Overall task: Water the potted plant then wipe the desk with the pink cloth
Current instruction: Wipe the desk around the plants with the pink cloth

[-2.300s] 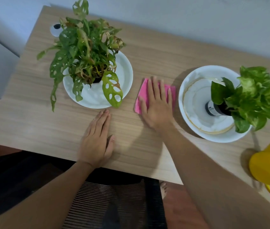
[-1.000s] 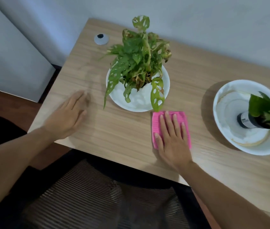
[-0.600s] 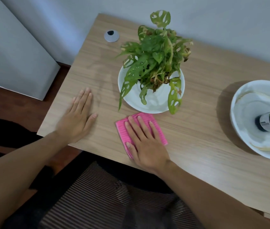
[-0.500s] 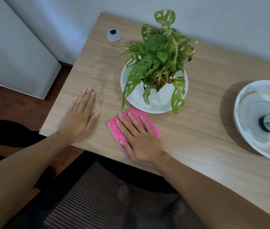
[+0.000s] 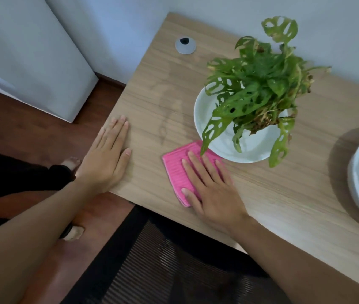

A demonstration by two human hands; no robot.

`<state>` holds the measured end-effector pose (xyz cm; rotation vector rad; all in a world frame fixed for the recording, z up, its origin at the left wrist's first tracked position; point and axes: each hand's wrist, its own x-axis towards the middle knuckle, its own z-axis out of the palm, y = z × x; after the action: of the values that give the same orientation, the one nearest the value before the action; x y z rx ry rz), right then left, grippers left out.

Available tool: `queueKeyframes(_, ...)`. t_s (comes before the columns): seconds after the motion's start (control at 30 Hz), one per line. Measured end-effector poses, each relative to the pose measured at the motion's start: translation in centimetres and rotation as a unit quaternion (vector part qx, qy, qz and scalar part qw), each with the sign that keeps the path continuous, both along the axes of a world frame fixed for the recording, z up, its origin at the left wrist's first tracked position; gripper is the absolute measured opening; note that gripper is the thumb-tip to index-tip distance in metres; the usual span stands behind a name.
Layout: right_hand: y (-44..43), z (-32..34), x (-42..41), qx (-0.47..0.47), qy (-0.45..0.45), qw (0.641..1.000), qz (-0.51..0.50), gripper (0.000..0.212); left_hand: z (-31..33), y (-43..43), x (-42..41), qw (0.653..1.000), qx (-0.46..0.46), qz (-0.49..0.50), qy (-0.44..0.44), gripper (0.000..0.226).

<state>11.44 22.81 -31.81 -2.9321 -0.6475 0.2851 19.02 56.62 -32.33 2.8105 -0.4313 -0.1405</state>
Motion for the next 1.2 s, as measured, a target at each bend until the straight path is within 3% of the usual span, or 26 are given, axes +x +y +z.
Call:
queueKeyframes(0.27, 12.7, 0.0, 7.5, 0.051, 0.024, 0.995, -0.08, 0.076, 0.0, 0.5, 0.2, 0.995, -0.095, 0.036, 0.008, 0.064)
queueKeyframes(0.47, 10.6, 2.0, 8.7, 0.085, 0.051, 0.993, -0.067, 0.067, 1.3, -0.8, 0.7, 0.984, -0.147, 0.096, 0.027, 0.061)
queueKeyframes(0.6, 8.4, 0.5, 11.0, 0.105, 0.025, 0.991, -0.075, 0.065, 1.7, -3.3, 0.6, 0.995, -0.076, 0.045, 0.044, 0.068)
queueKeyframes(0.67, 8.3, 0.2, 11.0, 0.072, 0.069, 0.993, -0.067, 0.068, 0.9, -3.6, 0.7, 0.999, -0.015, 0.018, 0.037, 0.073)
queueKeyframes(0.9, 10.0, 0.8, 7.8, -0.004, 0.058, 0.992, -0.108, 0.075, 1.1, -0.1, 1.6, 0.992, 0.106, -0.069, 0.028, 0.087)
queueKeyframes(1.0, 11.5, 0.6, 5.5, 0.002, 0.072, 0.986, -0.15, 0.069, 1.6, 1.6, 2.5, 0.984, 0.122, -0.121, 0.054, 0.088)
queueKeyframes(1.2, 13.6, 1.6, 2.2, -0.017, 0.117, 0.979, -0.166, 0.079, 3.1, 3.0, 3.0, 0.963, 0.168, -0.179, 0.107, 0.091)
